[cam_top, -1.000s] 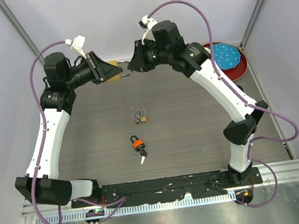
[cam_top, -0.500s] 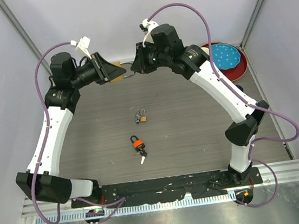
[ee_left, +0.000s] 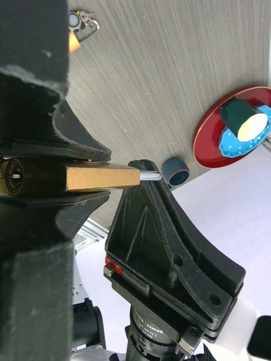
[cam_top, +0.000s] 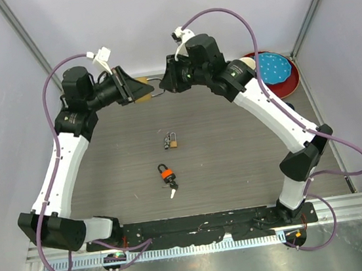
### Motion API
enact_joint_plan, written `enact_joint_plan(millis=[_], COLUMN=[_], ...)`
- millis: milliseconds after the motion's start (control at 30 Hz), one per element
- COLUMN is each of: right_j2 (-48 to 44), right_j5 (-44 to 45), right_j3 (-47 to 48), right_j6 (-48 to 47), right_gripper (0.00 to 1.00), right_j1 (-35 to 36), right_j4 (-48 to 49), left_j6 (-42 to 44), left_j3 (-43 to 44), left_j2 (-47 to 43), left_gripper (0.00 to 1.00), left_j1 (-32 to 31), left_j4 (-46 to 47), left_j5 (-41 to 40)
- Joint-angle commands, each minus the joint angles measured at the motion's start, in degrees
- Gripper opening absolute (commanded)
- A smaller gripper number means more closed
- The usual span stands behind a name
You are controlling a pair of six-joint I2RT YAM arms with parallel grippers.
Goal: Lock with the key
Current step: Lock the lock.
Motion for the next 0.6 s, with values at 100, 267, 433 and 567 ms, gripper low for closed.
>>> enact_joint_plan(millis=[100,267,433,567], right_j2=[-6.94,-7.91,-9.14,-10.54], right_j5=[-1.93,-2.53,-3.42,-2.19], right_j3=[-5.92,-8.03,-11.37,-12.78], right_j6=[4.23,3.96,4.93,4.67], right_gripper=[0.37,0.44,0.43,0.48], right_j1=[1.81,1.29,0.32,-0.21], right_j4=[15.68,17.00,20.69,21.83], left_j6=[-6.33,-8.88,-12.22,-11.96], left_j3=[-0.54,-0.45,-1.77,-1.68], left_j2=[-2.77,-2.77,-2.51,-2.86], left_gripper=[0.00,0.00,0.00,0.00], left_j1=[-2.52,-2.43,-2.35,-1.82], left_j4=[11.66,15.37,20.64,19.95], left_j5=[3.33,5.00,7.37,7.54])
